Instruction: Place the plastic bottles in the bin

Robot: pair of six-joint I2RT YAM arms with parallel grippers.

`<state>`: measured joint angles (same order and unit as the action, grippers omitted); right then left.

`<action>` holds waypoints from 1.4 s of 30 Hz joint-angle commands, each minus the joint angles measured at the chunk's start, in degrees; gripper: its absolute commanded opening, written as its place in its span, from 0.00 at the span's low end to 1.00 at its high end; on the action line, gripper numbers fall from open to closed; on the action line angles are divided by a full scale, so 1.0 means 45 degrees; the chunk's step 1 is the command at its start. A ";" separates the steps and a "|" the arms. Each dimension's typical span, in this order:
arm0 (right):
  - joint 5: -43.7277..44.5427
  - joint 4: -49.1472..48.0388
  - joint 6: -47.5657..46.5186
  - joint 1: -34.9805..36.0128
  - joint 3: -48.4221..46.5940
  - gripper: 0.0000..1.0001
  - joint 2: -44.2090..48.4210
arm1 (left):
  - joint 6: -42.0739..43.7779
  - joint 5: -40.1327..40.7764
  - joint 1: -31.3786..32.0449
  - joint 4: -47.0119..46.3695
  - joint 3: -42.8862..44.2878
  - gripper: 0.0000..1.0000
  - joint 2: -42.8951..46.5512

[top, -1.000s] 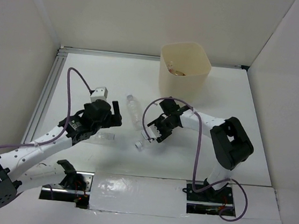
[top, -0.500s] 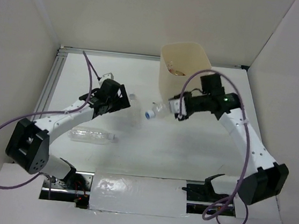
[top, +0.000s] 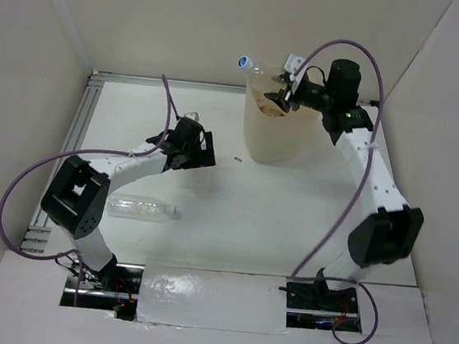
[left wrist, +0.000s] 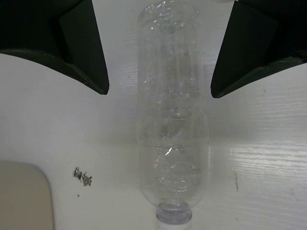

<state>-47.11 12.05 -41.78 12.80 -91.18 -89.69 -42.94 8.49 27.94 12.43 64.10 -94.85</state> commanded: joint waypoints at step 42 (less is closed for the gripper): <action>-0.4002 1.0072 -0.6786 -0.7063 0.6314 0.30 0.4871 | 0.4130 0.2247 0.3184 -0.8718 0.9989 0.17 -0.3488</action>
<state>-62.22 46.59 -59.18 -19.35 -65.01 -69.58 -27.11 12.73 41.52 -17.23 103.96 -105.69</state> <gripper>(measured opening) 0.300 0.504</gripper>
